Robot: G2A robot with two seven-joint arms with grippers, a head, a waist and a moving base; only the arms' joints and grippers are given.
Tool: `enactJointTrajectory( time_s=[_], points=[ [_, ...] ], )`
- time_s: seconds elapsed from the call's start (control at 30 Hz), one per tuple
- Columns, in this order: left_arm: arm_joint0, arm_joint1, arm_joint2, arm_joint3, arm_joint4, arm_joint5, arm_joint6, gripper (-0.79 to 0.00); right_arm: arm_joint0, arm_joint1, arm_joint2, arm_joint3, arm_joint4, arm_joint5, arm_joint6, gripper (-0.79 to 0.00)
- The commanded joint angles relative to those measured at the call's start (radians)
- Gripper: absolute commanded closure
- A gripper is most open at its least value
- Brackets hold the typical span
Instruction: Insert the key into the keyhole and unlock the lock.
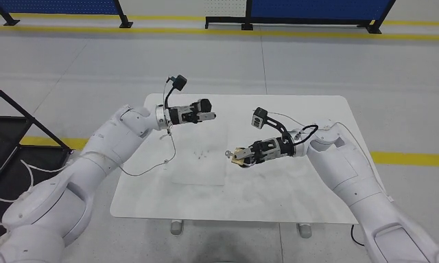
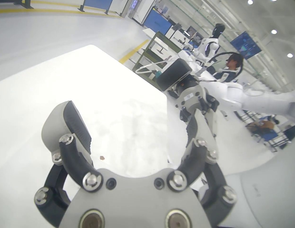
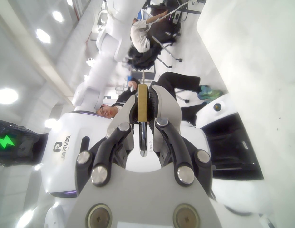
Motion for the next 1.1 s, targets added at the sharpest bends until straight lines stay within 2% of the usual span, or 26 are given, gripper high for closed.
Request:
enactJointTrajectory(
  time_s=[0.0, 0.17, 0.63, 0.7, 0.77, 0.83, 0.9, 0.97, 1.07],
  points=[
    [0.003, -0.001, 0.003, -0.005, -0.190, 0.053, -0.142, -0.785, 0.000, 0.000, 0.000, 0.000, 0.000, 0.000, 0.000, 0.000],
    [0.013, 0.007, -0.004, -0.053, -0.372, 0.178, -0.267, -0.785, 0.000, 0.000, 0.000, 0.000, 0.000, 0.000, 0.000, 0.000],
    [0.013, 0.010, -0.009, -0.058, -0.371, 0.180, -0.269, -0.785, 0.000, 0.000, 0.000, 0.000, 0.000, 0.000, 0.000, 0.000],
    [0.026, 0.011, -0.017, -0.078, -0.354, 0.210, -0.249, -0.785, 0.000, 0.000, 0.000, 0.000, 0.000, 0.000, 0.000, 0.000],
    [0.027, 0.016, -0.033, -0.097, -0.361, 0.238, -0.287, -0.785, 0.000, 0.000, 0.000, 0.000, 0.000, 0.000, 0.000, 0.000],
    [0.028, 0.022, -0.049, -0.124, -0.415, 0.297, -0.385, -0.785, 0.000, 0.000, 0.000, 0.000, 0.000, 0.000, 0.000, 0.000],
    [0.022, 0.029, -0.068, -0.144, -0.475, 0.401, -0.490, -0.785, 0.000, 0.000, 0.000, 0.000, 0.000, 0.000, 0.000, 0.000],
    [0.014, 0.037, -0.079, -0.157, -0.492, 0.511, -0.600, -0.785, 0.000, 0.000, 0.000, 0.000, 0.000, 0.000, 0.000, 0.000],
    [0.009, 0.042, -0.092, -0.161, -0.488, 0.619, -0.708, -0.785, 0.000, 0.000, 0.000, 0.000, 0.000, 0.000, 0.000, 0.000]
  ],
)
